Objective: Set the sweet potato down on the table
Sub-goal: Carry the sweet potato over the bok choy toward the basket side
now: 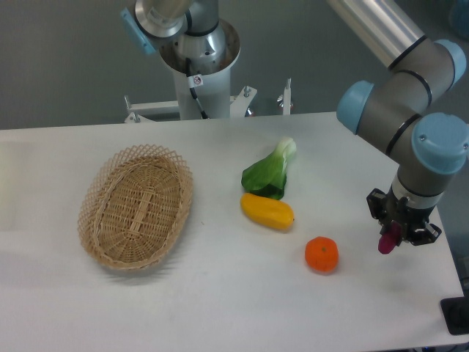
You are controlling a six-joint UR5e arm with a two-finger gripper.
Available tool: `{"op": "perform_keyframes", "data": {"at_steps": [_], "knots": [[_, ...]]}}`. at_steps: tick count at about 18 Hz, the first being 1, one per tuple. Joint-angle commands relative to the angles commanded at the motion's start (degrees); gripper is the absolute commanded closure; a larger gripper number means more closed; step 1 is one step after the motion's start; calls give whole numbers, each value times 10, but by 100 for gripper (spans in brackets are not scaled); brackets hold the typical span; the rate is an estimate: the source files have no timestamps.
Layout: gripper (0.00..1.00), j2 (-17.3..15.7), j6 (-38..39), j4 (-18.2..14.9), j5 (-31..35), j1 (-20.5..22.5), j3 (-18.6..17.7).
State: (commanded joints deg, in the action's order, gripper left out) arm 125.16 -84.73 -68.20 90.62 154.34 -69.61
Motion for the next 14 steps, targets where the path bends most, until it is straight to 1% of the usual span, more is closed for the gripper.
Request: {"op": "perform_keyframes", "data": {"at_steps": [3,6,8,10,11,13,14], "knots": [[77,-3,1,0,-5,0,-6],[77,-16,4,2,-7,-3,-33],[77,-31,6,8,-7,-10,-59],[77,-53,6,21,-5,-23,-98],[77,-68,5,32,-5,-25,-125],[77,-106,2,63,-7,-32,-190],[77,-123,-3,85,-7,-39,-219]]}}
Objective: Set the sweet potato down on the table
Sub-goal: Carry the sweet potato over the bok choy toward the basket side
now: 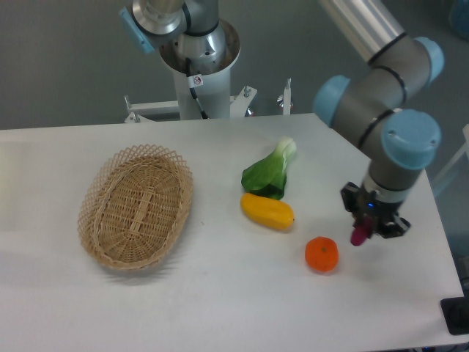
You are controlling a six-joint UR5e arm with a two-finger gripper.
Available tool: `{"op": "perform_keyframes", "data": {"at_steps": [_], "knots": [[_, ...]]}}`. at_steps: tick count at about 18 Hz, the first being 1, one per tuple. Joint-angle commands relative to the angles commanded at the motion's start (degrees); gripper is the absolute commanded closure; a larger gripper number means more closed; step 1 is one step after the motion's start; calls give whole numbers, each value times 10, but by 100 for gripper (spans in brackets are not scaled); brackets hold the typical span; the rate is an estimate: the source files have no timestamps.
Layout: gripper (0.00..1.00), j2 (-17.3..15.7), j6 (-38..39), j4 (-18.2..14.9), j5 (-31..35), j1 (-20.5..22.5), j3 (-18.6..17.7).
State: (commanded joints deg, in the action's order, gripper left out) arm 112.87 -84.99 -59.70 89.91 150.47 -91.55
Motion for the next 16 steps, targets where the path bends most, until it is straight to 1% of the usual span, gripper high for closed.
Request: {"op": "perform_keyframes", "data": {"at_steps": [1,2,4,7,8,11,16], "knots": [[77,-14,0,15,0,-8,-30],[77,-30,-1,20,0,-18,-56],[77,-61,-1,20,0,-30,-92],[77,-83,-1,20,3,-50,-135],[77,-94,-2,20,3,-54,-147],[78,-106,-1,20,4,-63,-170],[78,-136,-3,20,4,-71,-220]]}}
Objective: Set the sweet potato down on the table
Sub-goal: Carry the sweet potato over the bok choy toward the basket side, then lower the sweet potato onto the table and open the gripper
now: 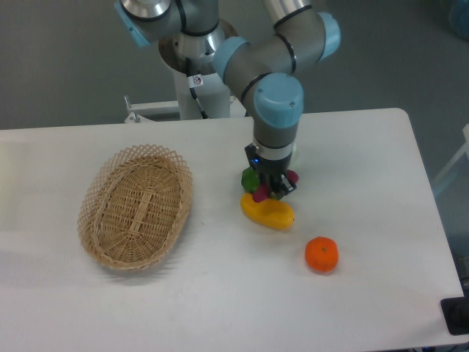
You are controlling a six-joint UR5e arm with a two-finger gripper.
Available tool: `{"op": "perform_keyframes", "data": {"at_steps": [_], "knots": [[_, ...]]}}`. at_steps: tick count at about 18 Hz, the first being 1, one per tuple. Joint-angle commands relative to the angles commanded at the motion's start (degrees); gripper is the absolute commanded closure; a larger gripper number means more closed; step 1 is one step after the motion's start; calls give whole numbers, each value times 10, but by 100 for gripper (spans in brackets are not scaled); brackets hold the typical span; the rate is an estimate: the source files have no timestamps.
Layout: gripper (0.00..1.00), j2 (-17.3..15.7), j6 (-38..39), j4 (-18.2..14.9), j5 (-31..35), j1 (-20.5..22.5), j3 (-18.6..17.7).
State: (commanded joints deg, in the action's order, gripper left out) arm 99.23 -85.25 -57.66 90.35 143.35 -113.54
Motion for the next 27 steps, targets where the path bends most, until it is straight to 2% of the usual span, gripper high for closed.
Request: {"op": "perform_keyframes", "data": {"at_steps": [7,12,15,16,17,19,20,24,27], "knots": [[77,-38,0,0,-1,-13,-69],[76,-41,8,0,-3,-27,-98],[67,-33,11,1,-4,-35,-99],[60,-32,11,1,-4,-36,-99],[45,-33,11,1,-4,-36,-99],[31,-32,11,1,-4,-36,-99],[21,-33,11,1,-4,-37,-99],[11,-32,10,1,-4,-37,-94],[0,-32,10,1,-4,-36,-73]]}}
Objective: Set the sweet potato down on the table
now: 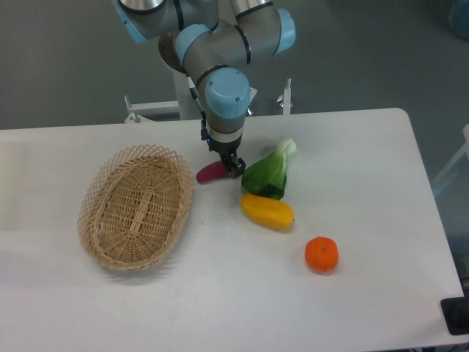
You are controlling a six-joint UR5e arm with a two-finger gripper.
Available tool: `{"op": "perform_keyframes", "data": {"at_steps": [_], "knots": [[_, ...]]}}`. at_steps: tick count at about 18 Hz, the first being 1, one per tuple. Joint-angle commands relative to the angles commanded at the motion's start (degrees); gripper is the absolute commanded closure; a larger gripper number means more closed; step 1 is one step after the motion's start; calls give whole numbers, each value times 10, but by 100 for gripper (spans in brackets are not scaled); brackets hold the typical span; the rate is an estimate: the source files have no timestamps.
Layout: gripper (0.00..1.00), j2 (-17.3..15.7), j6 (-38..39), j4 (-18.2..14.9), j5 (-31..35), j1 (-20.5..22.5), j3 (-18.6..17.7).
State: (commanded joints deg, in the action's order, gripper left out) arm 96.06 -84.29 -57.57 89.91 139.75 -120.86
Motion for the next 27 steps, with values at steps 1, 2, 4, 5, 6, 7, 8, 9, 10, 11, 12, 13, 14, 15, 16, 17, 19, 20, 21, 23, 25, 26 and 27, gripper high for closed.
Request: {"op": "perform_keyframes", "data": {"at_steps": [1,2,4,5,6,7,8,9,10,11,12,13,14,15,16,17,19,20,21,23,25,26,27], "knots": [[0,1,1,0,2,0,11],[0,1,2,-1,2,1,19],[0,9,2,-2,2,3,46],[0,15,2,-1,2,5,60],[0,22,1,-1,3,6,70],[0,27,-2,0,3,9,81],[0,33,-2,-1,3,14,93],[0,41,-8,-1,3,23,107],[0,49,-8,-1,2,35,123],[0,56,-9,0,2,44,136],[0,64,-11,0,2,50,150],[0,70,-16,-2,0,57,163],[0,78,-20,-3,0,64,177],[0,88,-21,-3,0,67,191],[0,97,-20,-3,0,71,206],[0,109,-20,-4,0,79,225],[0,130,-20,-4,-1,96,257],[0,139,-21,-4,-1,104,268],[0,148,-21,-4,-1,112,281],[0,171,-22,-6,0,126,318],[0,194,-22,-12,3,135,348],[0,204,-23,-12,4,136,358],[0,211,-25,-13,4,141,367]]}}
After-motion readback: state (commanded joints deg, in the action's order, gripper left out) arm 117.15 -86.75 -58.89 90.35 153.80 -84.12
